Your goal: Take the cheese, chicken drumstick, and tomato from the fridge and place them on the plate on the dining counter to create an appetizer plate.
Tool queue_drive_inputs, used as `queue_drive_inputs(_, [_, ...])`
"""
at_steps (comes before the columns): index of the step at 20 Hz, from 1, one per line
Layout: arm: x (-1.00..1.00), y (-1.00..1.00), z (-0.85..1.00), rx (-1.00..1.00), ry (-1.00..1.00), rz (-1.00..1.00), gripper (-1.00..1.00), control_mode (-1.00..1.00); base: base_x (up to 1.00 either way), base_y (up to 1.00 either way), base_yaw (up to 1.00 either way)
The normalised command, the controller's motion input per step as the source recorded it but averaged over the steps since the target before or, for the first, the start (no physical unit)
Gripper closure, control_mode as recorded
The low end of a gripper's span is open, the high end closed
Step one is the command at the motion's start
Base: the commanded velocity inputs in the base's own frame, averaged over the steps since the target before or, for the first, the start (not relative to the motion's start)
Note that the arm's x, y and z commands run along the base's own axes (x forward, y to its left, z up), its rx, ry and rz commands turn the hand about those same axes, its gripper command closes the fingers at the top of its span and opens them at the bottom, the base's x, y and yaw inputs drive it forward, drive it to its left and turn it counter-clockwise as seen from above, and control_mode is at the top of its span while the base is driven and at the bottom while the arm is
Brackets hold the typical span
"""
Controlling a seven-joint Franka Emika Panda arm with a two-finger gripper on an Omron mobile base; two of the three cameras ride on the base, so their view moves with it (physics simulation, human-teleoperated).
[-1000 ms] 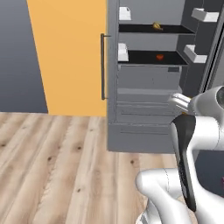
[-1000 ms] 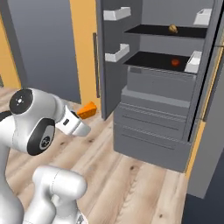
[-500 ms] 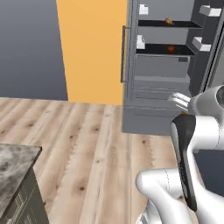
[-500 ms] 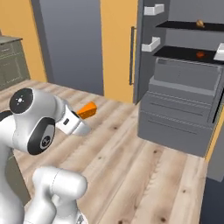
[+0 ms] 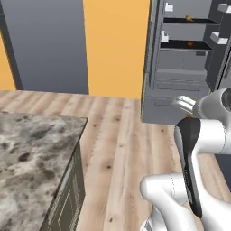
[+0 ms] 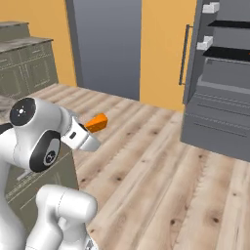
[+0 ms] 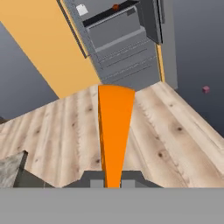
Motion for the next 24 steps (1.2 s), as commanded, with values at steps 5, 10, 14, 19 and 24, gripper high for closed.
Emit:
queue_drive_inputs(5, [0.0, 0.0, 0.0, 0.0, 0.0, 0.0, 1.0, 1.0, -1.0, 0.68, 0.07])
queue_drive_inputs(10, [0.0, 0.0, 0.0, 0.0, 0.0, 0.0, 1.0, 1.0, -1.0, 0.66, 0.05])
queue_drive_inputs(14, [0.0, 0.0, 0.0, 0.0, 0.0, 0.0, 1.0, 1.0, -1.0, 0.89, 0.02])
queue_drive_inputs(19, [0.0, 0.0, 0.0, 0.0, 0.0, 0.0, 1.0, 1.0, -1.0, 1.0, 0.01])
queue_drive_inputs(24, [0.0, 0.0, 0.0, 0.0, 0.0, 0.0, 1.0, 1.0, -1.0, 1.0, 0.01])
